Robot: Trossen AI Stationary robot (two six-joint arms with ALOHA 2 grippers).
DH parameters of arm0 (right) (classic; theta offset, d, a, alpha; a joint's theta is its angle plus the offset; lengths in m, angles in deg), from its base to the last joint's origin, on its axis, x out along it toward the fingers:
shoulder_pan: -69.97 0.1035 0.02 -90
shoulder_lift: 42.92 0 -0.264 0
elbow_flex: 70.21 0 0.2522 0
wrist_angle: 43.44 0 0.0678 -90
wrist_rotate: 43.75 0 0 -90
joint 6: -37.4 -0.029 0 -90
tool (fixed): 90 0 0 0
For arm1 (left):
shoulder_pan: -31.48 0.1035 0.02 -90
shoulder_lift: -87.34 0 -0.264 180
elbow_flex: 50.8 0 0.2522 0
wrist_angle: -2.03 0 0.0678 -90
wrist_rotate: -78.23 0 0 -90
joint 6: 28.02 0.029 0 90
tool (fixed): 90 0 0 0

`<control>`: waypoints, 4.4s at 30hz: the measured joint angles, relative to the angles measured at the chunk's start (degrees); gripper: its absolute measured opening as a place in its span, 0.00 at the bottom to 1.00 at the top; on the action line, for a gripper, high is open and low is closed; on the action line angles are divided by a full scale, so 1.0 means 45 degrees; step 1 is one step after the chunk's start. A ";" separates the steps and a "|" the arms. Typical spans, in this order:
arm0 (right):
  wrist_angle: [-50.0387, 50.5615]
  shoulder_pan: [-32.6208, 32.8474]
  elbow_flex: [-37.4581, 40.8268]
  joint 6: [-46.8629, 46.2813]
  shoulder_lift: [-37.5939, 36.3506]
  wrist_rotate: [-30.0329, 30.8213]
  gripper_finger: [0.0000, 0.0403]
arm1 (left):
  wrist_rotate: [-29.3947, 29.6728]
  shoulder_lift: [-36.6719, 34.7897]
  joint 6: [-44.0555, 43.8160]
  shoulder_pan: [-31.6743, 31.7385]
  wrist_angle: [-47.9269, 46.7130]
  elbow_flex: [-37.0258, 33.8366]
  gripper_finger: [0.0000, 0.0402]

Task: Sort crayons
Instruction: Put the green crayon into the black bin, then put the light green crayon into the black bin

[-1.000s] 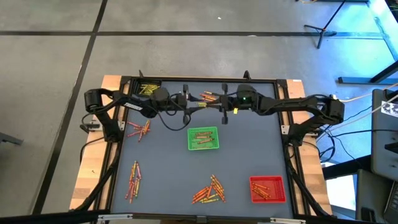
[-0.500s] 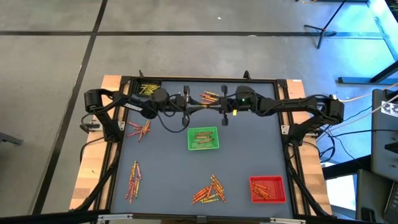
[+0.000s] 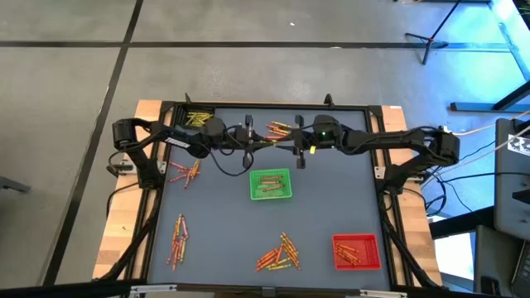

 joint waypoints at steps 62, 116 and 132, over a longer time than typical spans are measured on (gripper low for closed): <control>0.3059 -0.0014 -0.0010 -0.0369 -0.1779 0.1307 0.56 | 1.0833 -0.5631 0.1749 0.4577 -1.7006 -0.0005 0.28; 1.1282 -0.3434 -0.9054 -0.0690 0.6755 0.3068 0.56 | 0.2232 -0.3204 0.1322 0.2176 -0.6380 -0.0005 0.28; 1.1160 -0.3443 -0.9000 -0.0312 0.7568 0.2637 0.56 | 0.2339 -0.3208 0.1322 0.2171 -0.6546 -0.0005 0.28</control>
